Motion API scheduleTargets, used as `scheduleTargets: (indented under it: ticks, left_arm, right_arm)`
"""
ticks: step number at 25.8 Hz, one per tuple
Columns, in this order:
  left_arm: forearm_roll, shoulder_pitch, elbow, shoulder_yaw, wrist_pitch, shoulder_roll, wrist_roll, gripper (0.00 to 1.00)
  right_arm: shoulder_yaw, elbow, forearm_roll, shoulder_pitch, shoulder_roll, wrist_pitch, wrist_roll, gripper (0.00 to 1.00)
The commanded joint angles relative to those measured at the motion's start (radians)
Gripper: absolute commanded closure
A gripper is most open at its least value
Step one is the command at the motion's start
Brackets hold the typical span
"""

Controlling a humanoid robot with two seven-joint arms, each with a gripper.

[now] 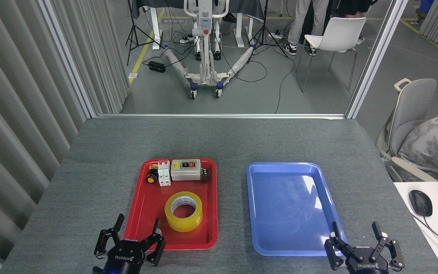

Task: Place and move tape with both arms
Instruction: 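Move the left gripper forward to the yellow tape roll in the red tray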

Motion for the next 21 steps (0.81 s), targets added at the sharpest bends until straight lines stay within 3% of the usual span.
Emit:
scheduleTargets:
  ticks: [1,14,21]
  left_arm:
    - [-0.006,-0.002,0.0,-0.003,0.001,-0.003,-0.004,0.01]
    - [-0.003,-0.07,0.012,-0.051,0.006,0.0,-0.012,0.01]
    - [-0.008,-0.15,0.092,-0.069,0.008,-0.003,-0.016,0.01]
  right_arm:
    - [-0.001,0.003,0.0,0.002,0.0,0.001,-0.031,0.0]
    - [0.0,0.003,0.0,0.002,0.003,0.0,-0.031,0.0]
    - [0.002,0.003,0.0,-0.004,0.003,0.0,-0.027,0.0]
